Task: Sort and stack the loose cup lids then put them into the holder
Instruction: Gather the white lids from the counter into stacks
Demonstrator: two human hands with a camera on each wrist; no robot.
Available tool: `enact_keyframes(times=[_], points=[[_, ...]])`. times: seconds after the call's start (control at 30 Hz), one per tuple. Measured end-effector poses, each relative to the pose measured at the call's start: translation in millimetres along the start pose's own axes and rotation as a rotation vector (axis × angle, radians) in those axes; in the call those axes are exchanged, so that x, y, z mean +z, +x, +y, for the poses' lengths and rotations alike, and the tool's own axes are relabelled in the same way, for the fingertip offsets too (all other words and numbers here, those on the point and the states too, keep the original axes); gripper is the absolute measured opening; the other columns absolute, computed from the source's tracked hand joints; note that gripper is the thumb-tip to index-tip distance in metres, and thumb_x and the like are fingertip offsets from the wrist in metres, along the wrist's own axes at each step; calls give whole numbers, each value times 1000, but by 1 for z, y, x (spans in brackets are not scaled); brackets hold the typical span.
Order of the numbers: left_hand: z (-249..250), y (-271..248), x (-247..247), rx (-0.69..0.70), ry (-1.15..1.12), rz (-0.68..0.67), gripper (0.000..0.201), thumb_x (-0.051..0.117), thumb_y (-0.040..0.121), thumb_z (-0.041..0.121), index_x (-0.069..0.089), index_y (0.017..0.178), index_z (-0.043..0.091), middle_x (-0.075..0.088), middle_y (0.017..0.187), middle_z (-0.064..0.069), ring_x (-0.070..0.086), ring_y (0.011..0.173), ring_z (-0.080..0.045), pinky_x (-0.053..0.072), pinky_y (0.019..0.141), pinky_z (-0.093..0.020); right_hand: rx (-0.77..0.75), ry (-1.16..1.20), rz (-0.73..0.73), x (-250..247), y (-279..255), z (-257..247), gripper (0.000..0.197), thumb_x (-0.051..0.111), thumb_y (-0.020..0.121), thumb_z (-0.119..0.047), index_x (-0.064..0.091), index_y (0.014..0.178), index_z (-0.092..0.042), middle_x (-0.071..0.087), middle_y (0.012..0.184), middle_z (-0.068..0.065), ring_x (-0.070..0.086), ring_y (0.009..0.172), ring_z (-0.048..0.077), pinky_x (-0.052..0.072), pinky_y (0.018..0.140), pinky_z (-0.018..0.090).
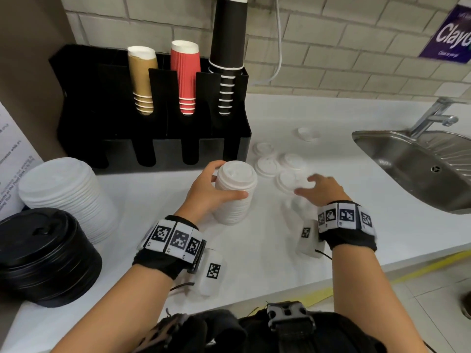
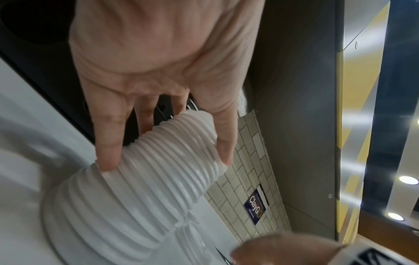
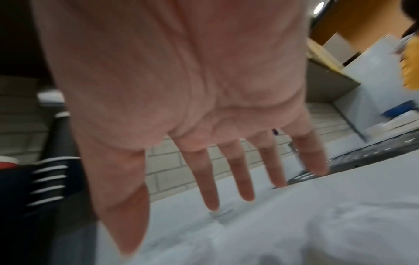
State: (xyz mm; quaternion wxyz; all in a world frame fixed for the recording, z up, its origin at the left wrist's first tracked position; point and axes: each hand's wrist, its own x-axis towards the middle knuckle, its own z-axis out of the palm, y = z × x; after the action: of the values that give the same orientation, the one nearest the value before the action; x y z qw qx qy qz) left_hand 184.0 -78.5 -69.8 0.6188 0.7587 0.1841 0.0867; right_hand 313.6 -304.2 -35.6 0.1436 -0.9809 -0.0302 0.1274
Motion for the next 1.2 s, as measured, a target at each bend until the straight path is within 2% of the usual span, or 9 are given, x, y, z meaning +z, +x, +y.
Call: enact_keyframes(times=[0.1,0.23,0.37,0.47,0.57,0.77,0.87,1.0,1.2], points=[[0,0,0,-5,-3,1,78,91,63,33,48,127,39,52,112,22,47,105,4,50,97,-52,111,-154,-117,1,1,21,56,65,88,-36,49,135,-12,45,142,15,44,129,34,36,108,42],[0,-1,1,-14,-10,9,79,91,62,34,48,127,39,53,113,21,48,106,2,50,97,-52,119,-209,-96,3,1,31,39,62,89,-16,56,127,-12,53,134,13,49,124,30,38,107,40],[2,-3,2,-24,-18,18,75,90,64,36,46,124,43,51,113,22,49,106,-1,49,97,-51,122,-159,-110,0,2,34,48,67,83,-7,54,128,-17,50,134,16,47,124,33,38,107,42],[4,-4,2,-30,-35,21,83,89,66,35,41,134,43,50,114,17,48,114,-14,48,100,-53,126,-122,-134,-2,2,33,52,71,79,-7,55,127,-18,49,133,17,49,121,36,41,105,44],[5,-6,1,-21,-46,24,93,88,68,33,34,144,43,48,122,10,45,120,-15,46,102,-53,99,-32,-74,-6,0,29,49,70,80,-18,53,126,-20,50,129,17,50,117,38,44,100,43],[4,-10,1,14,-38,33,77,87,71,28,46,136,37,51,120,17,46,118,-11,48,100,-50,-321,586,-39,-10,-18,-10,40,77,73,-28,60,109,-31,63,106,-1,65,90,16,55,77,34],[3,-10,0,41,-28,46,76,87,70,28,48,135,35,52,120,20,48,114,-7,47,97,-39,-509,748,-57,2,-30,-42,29,76,78,-26,64,102,-34,66,99,-8,65,85,8,49,66,17],[-1,-10,2,50,-40,53,76,89,68,25,50,132,36,54,119,21,48,110,4,48,97,-36,-637,763,45,21,-36,-71,24,76,79,-32,66,100,-28,66,93,-14,59,76,-7,43,65,4],[-2,-9,2,47,-47,62,78,90,67,24,50,133,34,56,124,12,52,119,-11,49,97,-34,-719,612,110,31,-35,-84,33,78,73,-41,69,102,-27,67,98,-14,58,84,-2,41,68,7]])
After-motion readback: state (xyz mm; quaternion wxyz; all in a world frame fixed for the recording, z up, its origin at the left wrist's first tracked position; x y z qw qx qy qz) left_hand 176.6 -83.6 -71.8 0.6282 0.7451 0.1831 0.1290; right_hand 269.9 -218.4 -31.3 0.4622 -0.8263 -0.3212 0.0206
